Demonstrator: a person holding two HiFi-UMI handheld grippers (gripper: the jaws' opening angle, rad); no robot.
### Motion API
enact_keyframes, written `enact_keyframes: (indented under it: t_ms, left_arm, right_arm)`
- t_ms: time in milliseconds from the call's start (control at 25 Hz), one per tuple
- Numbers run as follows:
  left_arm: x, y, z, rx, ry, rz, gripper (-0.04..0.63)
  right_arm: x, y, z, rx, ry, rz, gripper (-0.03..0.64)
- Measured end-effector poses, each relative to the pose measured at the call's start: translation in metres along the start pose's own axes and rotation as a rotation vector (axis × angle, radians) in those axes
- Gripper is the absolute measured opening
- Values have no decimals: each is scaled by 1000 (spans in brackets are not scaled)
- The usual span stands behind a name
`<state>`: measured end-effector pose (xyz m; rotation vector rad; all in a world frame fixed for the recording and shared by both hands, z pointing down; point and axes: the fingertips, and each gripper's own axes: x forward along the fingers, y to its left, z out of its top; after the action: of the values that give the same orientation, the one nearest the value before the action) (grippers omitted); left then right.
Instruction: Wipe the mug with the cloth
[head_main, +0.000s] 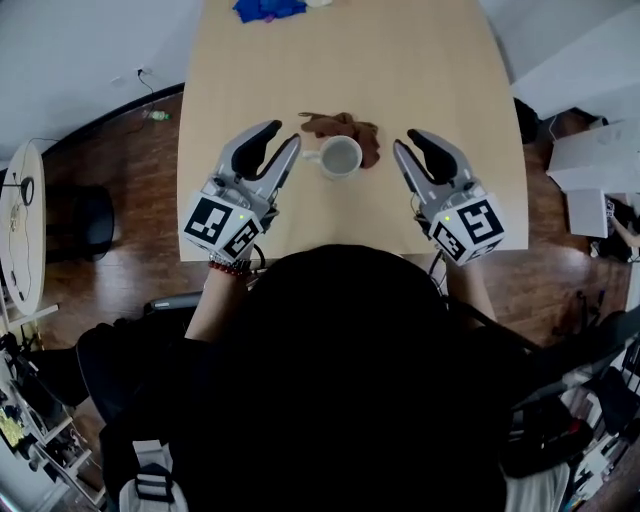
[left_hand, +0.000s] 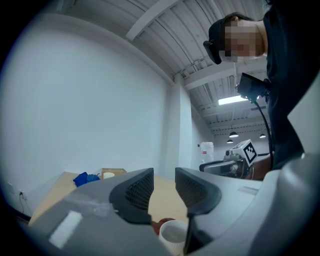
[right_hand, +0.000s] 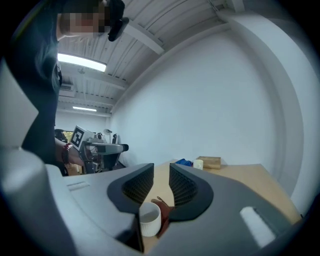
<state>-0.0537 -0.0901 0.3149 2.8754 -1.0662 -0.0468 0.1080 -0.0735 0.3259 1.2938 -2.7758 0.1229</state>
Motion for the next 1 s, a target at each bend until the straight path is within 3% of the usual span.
enact_keyframes:
  t_ms: [120, 480, 720, 1000]
  left_arm:
    - [3, -1, -2, 2, 3, -1, 143]
    - [2, -7, 1, 4, -14, -18, 143]
    - [7, -13, 2, 23, -16, -82, 158]
    - [8, -12, -9, -6, -4, -99, 162]
  right_arm:
    - [-3, -12, -6, 5, 22, -52, 54]
    - [-8, -10, -8, -27, 44, -78, 54]
    - [-4, -8, -12, -22, 35, -97, 54]
    - [-1, -8, -24, -26, 57, -99, 54]
